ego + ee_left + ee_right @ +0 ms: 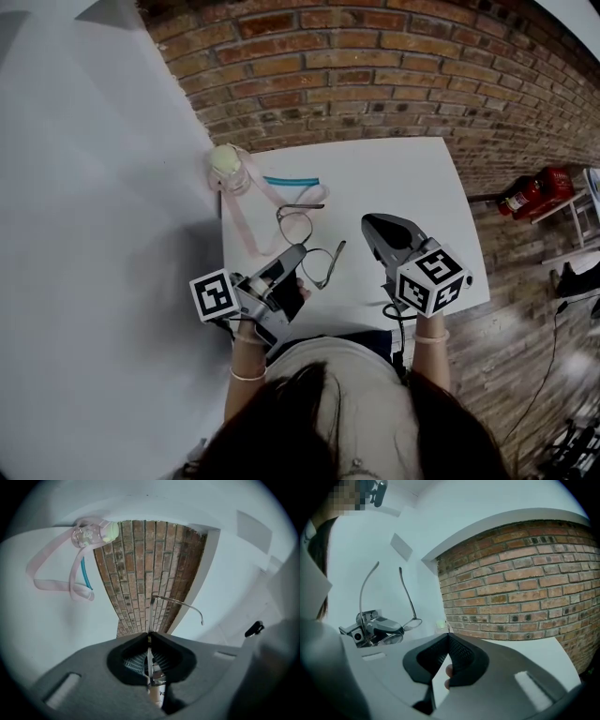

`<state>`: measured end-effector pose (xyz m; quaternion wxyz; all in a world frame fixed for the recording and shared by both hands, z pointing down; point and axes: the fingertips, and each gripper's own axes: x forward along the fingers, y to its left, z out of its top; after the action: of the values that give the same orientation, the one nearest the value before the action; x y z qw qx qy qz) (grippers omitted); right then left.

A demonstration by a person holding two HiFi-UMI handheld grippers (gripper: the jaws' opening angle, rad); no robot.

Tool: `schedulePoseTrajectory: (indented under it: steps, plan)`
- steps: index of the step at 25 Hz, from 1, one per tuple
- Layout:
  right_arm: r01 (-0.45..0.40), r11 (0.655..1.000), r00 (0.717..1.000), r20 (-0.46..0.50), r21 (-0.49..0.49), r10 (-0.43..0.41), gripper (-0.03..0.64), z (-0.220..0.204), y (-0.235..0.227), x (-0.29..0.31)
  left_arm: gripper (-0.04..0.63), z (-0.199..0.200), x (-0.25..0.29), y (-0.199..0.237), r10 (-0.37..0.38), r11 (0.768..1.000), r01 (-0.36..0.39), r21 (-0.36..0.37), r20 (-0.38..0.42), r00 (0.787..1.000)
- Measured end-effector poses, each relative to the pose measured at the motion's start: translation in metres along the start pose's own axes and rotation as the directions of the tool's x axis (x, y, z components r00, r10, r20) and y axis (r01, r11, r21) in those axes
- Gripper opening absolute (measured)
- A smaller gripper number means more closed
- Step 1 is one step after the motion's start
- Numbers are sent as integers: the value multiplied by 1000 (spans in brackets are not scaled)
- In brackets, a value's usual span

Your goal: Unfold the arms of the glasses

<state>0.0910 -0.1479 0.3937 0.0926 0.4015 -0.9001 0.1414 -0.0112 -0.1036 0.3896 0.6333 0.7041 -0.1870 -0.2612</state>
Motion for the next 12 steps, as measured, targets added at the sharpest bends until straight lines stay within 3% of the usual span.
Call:
schedulePoseTrajectory:
  steps: [12]
  plan:
    - [47,999,999,-15,21,-46,6,-5,1,-12,22,-13,2,2,-10,999,8,-44,-38,999]
